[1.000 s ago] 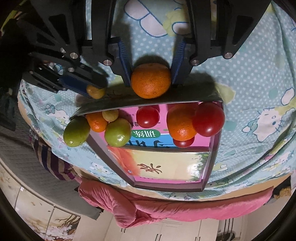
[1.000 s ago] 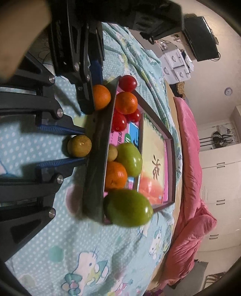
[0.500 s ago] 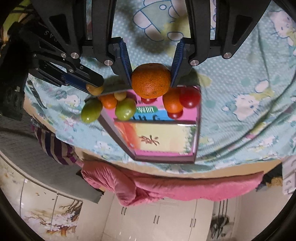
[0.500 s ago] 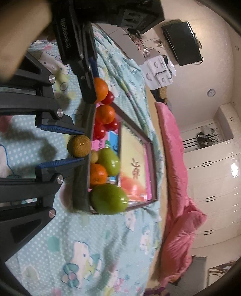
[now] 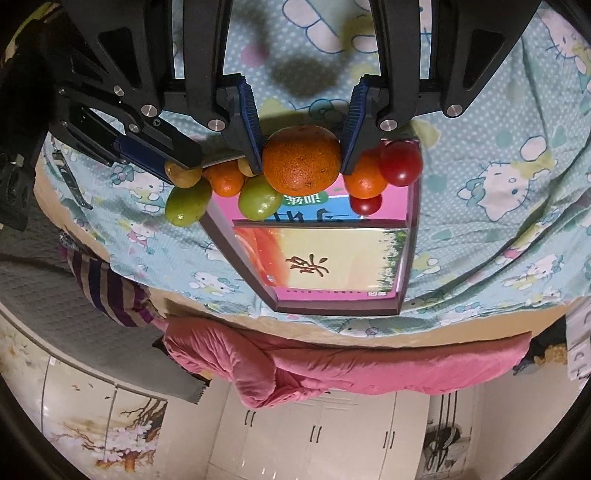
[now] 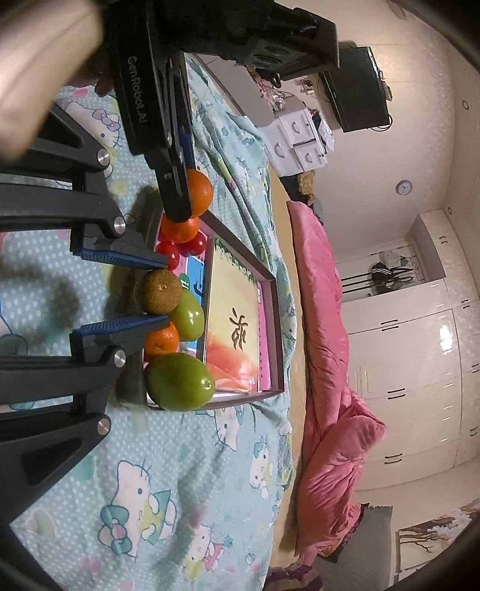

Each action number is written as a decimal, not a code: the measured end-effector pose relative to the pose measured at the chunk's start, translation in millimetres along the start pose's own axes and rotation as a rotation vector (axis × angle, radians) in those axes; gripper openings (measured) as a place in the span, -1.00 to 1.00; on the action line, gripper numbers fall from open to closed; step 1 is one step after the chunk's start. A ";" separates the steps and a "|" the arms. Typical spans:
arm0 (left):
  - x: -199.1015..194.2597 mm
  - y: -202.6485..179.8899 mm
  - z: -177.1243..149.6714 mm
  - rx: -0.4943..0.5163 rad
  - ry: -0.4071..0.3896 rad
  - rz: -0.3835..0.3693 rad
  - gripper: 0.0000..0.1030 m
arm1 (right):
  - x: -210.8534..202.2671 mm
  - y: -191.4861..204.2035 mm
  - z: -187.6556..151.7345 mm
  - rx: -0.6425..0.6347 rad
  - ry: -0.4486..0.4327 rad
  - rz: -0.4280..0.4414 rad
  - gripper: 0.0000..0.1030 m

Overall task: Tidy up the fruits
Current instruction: 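Carry the orange and small brown fruit to the tray edge with both tools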

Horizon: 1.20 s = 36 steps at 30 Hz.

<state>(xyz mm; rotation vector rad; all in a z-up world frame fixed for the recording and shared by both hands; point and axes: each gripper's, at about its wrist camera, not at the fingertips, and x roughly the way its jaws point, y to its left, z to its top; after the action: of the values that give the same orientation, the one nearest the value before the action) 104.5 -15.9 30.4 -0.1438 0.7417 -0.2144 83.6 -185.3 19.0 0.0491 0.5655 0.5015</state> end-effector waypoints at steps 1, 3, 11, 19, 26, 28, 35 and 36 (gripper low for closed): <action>1.5 -0.7 -0.1 0.002 0.003 -0.002 -0.19 | 0.0 -0.5 0.9 0.001 -0.004 0.002 -0.51; 6.2 -1.0 -0.3 0.008 0.007 -0.005 -0.19 | 0.1 -0.4 2.1 -0.002 -0.009 -0.005 -0.51; 22.3 3.0 -1.5 0.009 0.036 0.010 -0.19 | 5.5 -0.2 5.2 -0.010 -0.015 -0.012 -0.51; 29.4 0.7 -0.3 0.033 0.031 0.018 -0.19 | 15.4 3.9 7.0 -0.038 0.004 -0.031 -0.51; 33.2 0.7 0.7 0.045 0.025 0.014 -0.19 | 19.7 6.2 6.0 -0.056 0.010 -0.043 -0.51; 33.9 0.6 0.9 0.045 0.023 0.002 -0.19 | 19.4 6.1 6.3 -0.055 0.005 -0.048 -0.51; 41.9 0.7 2.8 0.051 0.032 -0.015 -0.19 | 23.2 5.6 5.7 -0.063 0.017 -0.064 -0.51; 44.0 1.6 3.1 0.051 0.036 -0.006 -0.19 | 24.2 5.5 5.9 -0.065 0.018 -0.067 -0.51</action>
<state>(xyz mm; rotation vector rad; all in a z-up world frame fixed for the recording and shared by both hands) 138.5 -24.9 3.6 -0.0938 0.7712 -0.2416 101.9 -168.6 12.9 -0.0365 0.5663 0.4555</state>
